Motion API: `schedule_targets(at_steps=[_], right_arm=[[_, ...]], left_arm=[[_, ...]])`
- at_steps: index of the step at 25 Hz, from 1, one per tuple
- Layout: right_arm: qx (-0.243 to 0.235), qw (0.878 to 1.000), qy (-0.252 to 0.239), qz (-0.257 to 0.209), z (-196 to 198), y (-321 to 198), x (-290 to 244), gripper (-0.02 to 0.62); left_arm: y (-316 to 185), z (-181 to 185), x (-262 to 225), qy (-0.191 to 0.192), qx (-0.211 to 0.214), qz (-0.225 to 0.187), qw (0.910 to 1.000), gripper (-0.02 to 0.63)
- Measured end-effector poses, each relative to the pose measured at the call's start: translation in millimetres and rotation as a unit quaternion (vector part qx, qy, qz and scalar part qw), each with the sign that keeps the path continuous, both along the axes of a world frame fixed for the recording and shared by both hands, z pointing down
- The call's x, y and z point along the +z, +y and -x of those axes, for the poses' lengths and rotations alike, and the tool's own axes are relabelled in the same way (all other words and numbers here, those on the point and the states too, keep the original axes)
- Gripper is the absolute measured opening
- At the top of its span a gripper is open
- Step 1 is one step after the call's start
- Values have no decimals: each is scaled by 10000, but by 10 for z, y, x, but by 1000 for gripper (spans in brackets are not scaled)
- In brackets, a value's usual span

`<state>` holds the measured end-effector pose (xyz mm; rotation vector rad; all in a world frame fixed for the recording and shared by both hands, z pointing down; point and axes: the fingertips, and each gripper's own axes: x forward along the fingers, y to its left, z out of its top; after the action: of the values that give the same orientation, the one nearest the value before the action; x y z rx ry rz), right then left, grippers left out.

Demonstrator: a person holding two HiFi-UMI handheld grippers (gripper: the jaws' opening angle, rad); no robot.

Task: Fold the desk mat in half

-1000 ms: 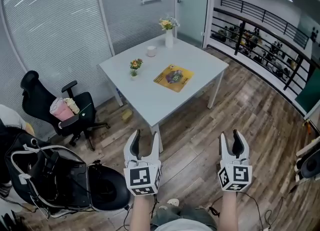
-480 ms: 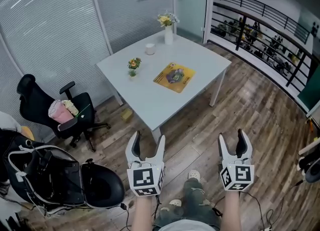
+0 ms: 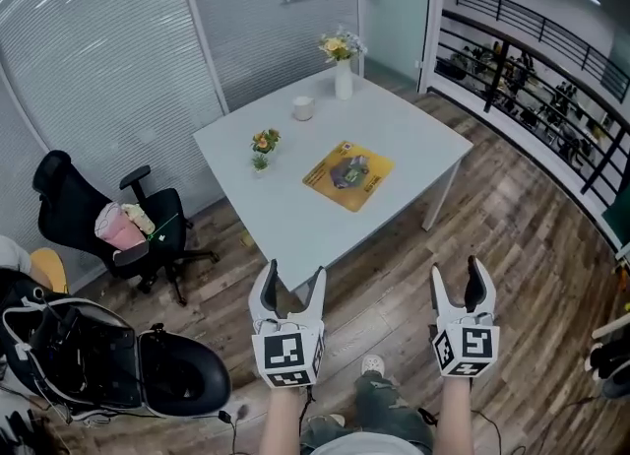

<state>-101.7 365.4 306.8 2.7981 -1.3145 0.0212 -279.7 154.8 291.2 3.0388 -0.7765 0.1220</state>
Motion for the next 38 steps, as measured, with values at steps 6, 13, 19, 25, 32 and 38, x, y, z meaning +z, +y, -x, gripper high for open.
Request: schedule_targets(at_steps=[6, 13, 19, 25, 32, 38], right_arm=[[-231, 9997, 53, -34, -764, -324, -118, 307], [-479, 9988, 14, -68, -1431, -529, -102, 304], [-550, 9984, -99, -24, -1739, -606, 6, 301], [-617, 9979, -173, 93, -1959, -789, 79, 299], [-654, 9977, -169, 113, -2261, -1121, 150, 298], [-679, 9975, -160, 147, -2670, -1582, 167, 296]], left_arm=[[-208, -720, -86, 28, -160, -8, 9999, 308], [-316, -1352, -98, 11, -331, -56, 9994, 308], [-401, -1615, 15, -144, -420, -16, 9990, 308], [-559, -1833, 96, -277, -423, 58, 9987, 308], [-900, -2161, 228, -330, -454, 114, 9984, 308], [-1331, -2567, 238, -294, -469, 129, 9984, 310]])
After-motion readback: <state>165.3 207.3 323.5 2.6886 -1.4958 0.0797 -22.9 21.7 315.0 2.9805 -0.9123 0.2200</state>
